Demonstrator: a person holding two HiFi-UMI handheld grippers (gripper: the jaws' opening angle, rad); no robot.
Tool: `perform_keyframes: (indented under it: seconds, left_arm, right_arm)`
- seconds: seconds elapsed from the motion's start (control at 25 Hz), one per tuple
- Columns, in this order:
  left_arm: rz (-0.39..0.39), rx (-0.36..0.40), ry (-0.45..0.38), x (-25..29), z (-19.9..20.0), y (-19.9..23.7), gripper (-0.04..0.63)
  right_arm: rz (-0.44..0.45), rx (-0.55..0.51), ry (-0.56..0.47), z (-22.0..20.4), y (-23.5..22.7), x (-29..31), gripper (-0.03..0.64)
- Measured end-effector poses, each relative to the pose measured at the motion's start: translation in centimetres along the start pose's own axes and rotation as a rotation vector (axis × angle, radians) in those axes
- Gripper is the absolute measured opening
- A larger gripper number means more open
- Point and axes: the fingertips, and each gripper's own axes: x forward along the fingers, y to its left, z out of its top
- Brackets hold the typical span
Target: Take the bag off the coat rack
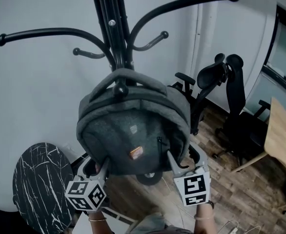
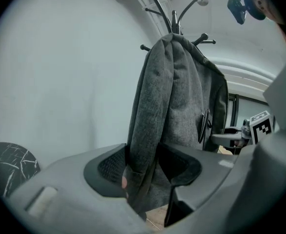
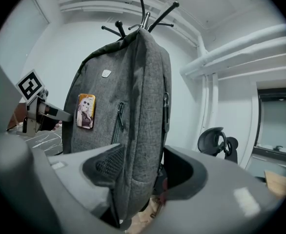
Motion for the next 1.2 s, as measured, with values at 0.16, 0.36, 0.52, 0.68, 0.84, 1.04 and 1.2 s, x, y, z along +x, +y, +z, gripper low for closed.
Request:
perform_keyframes:
  seconds: [0.16,0.36,0.52,0.68,0.84,1.04,1.2]
  left_arm:
    - [0.033,0.013,-0.014,0.0,0.0,-0.1,0.187]
    - [0.051,0.035,-0.033,-0.4,0.2,-0.4,0.149]
    - [0.064,0.054,-0.049,-0.8,0.3,-0.8,0.116]
    - [0.075,0.070,-0.070,-1.5,0.5,-1.3,0.089]
    - [0.090,0.081,-0.088,-2.2,0.8,-1.6,0.077]
    - [0.103,0.085,-0.114,-3.4,1.1,-2.0,0.072]
    - [0.105,0.086,-0.127,-4.2,1.5,-2.3,0.072]
  right_arm:
    - [-0.011,-0.035,-0.017,0.1,0.1,0.0,0.225]
    - [-0.024,-0.106,-0.043,0.4,0.6,-0.7,0.158]
    - [-0.024,-0.129,-0.064,0.7,1.1,-1.2,0.135]
    - [-0.020,-0.138,-0.081,1.0,1.4,-1.8,0.125]
    - [-0.022,-0.150,-0.093,1.4,1.6,-2.4,0.121]
    - [-0.025,-0.167,-0.119,1.9,2.0,-3.5,0.117]
    - [-0.025,-0.170,-0.139,2.6,2.1,-4.3,0.117]
